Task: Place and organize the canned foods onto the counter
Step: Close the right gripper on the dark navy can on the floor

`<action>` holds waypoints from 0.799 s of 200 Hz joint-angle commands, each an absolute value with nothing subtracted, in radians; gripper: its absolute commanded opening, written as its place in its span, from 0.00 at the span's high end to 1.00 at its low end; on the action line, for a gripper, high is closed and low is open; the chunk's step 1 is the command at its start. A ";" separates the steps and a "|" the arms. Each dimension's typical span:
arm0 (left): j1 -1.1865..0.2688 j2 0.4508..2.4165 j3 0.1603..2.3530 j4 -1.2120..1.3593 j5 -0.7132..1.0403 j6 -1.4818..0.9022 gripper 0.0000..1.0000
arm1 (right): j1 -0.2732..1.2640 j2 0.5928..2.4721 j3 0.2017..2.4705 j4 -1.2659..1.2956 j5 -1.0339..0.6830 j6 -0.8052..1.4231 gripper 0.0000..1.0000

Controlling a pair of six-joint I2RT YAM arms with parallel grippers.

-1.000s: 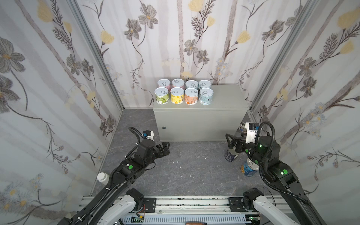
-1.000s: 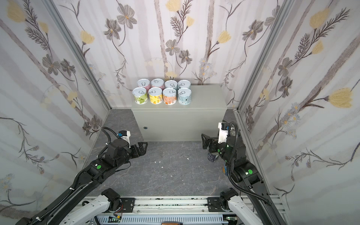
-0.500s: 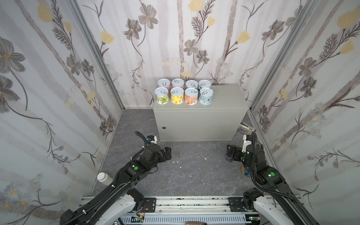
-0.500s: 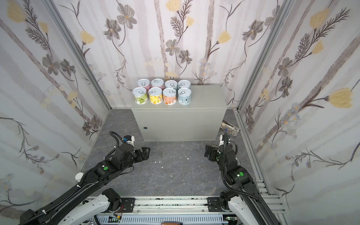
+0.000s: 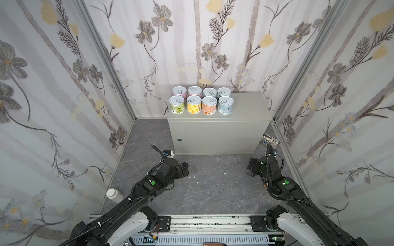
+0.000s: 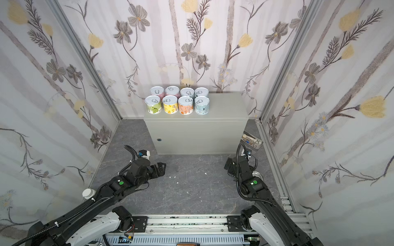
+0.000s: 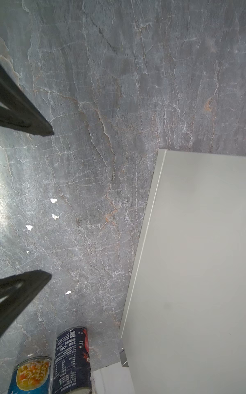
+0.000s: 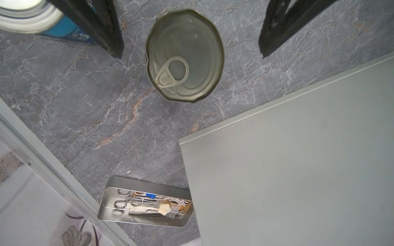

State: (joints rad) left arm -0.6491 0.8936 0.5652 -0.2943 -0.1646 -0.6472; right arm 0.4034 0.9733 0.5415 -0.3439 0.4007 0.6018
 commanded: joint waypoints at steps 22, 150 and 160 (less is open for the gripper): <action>-0.649 0.926 0.561 -0.225 -0.173 -0.635 0.00 | 0.402 1.060 0.546 -0.264 0.449 0.624 0.00; -0.641 0.977 0.549 -0.183 -0.181 -0.598 0.00 | 0.390 1.290 0.527 -0.127 0.389 0.631 0.00; -0.642 0.978 0.547 -0.181 -0.180 -0.597 0.00 | 0.390 1.305 0.527 -0.119 0.386 0.631 0.00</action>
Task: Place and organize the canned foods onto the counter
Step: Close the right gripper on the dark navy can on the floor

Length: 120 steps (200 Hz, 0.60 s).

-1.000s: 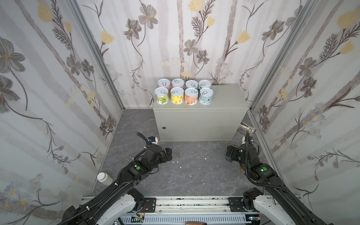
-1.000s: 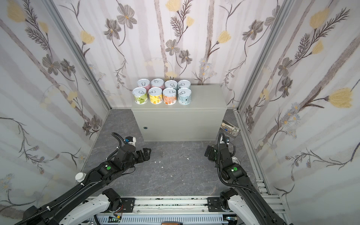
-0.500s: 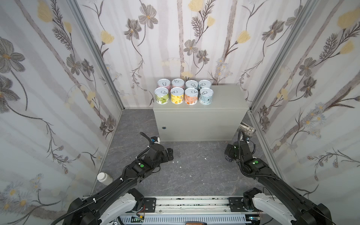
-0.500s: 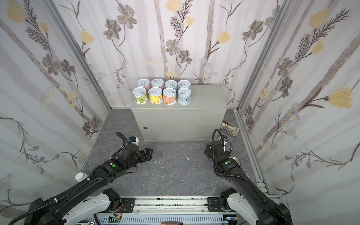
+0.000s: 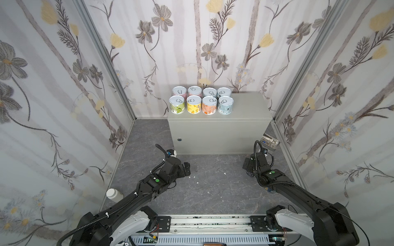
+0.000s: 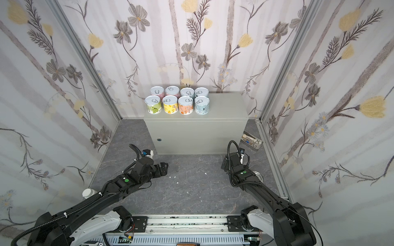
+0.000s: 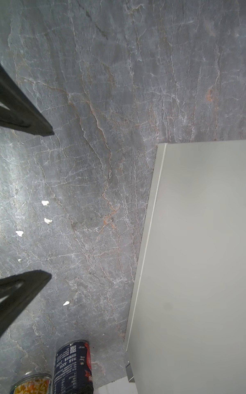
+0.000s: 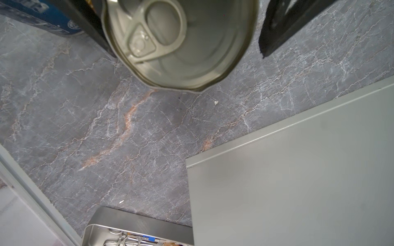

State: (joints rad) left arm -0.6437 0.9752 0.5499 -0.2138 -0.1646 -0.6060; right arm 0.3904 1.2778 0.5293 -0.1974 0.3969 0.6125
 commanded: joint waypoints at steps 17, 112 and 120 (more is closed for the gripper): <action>-0.641 0.981 0.545 -0.179 -0.175 -0.599 0.00 | 0.390 1.330 0.526 -0.106 0.375 0.632 0.00; -0.639 0.980 0.531 -0.168 -0.176 -0.600 0.00 | 0.389 1.444 0.516 -0.041 0.364 0.664 0.00; -0.637 0.982 0.532 -0.166 -0.176 -0.600 0.00 | 0.390 1.452 0.516 -0.034 0.360 0.669 0.00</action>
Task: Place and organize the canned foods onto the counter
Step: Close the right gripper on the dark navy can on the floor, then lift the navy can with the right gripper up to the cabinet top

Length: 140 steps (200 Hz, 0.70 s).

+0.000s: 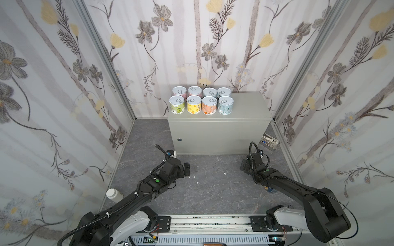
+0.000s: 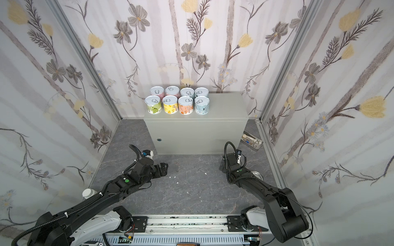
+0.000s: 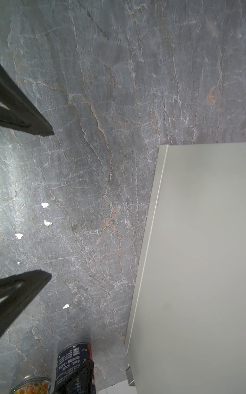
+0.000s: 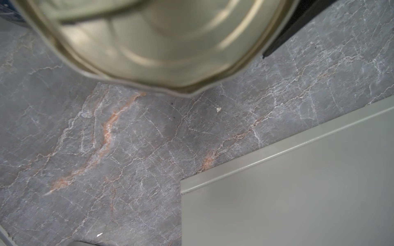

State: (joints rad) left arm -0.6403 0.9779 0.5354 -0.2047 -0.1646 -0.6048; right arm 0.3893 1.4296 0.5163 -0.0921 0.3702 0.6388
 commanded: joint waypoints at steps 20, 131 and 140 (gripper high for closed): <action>-0.638 0.983 0.530 -0.163 -0.175 -0.600 0.00 | 0.391 1.474 0.513 -0.014 0.355 0.676 0.00; -0.635 0.980 0.531 -0.158 -0.170 -0.594 0.00 | 0.419 1.497 0.521 -0.003 0.406 0.666 0.18; -0.635 0.979 0.531 -0.158 -0.170 -0.594 0.00 | 0.421 1.499 0.523 -0.005 0.408 0.666 0.19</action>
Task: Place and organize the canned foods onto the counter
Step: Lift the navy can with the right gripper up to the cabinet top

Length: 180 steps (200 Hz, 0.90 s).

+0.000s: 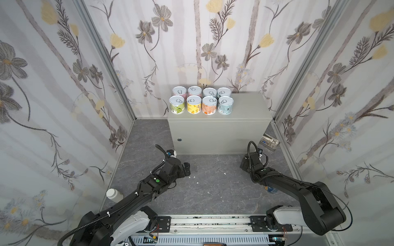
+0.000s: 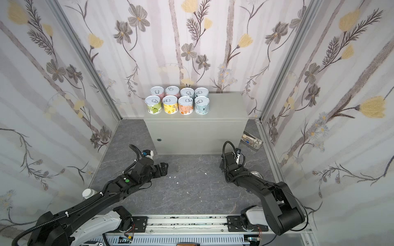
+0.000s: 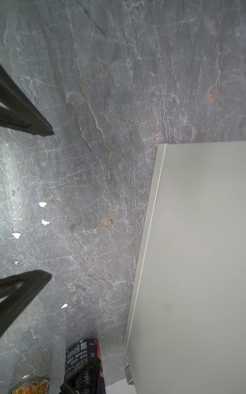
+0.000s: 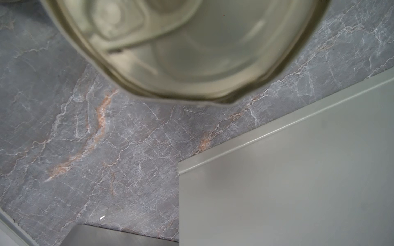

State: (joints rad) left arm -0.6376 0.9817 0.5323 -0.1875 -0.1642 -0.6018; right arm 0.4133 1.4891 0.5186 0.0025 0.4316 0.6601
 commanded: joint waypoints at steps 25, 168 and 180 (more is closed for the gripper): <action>-0.635 0.979 0.532 -0.158 -0.169 -0.595 0.00 | 0.426 1.500 0.525 -0.002 0.400 0.659 0.28; -0.634 0.922 0.543 -0.174 -0.140 -0.601 0.00 | 0.483 1.283 0.578 -0.135 0.309 0.511 0.50; -0.635 0.912 0.544 -0.180 -0.139 -0.600 0.00 | 0.486 1.261 0.600 -0.173 0.287 0.488 0.50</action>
State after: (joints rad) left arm -0.6350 0.9276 0.5323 -0.1902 -0.1429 -0.6018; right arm 0.4793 1.3010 0.5613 -0.1661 0.3157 0.5499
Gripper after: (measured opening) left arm 0.997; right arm 0.720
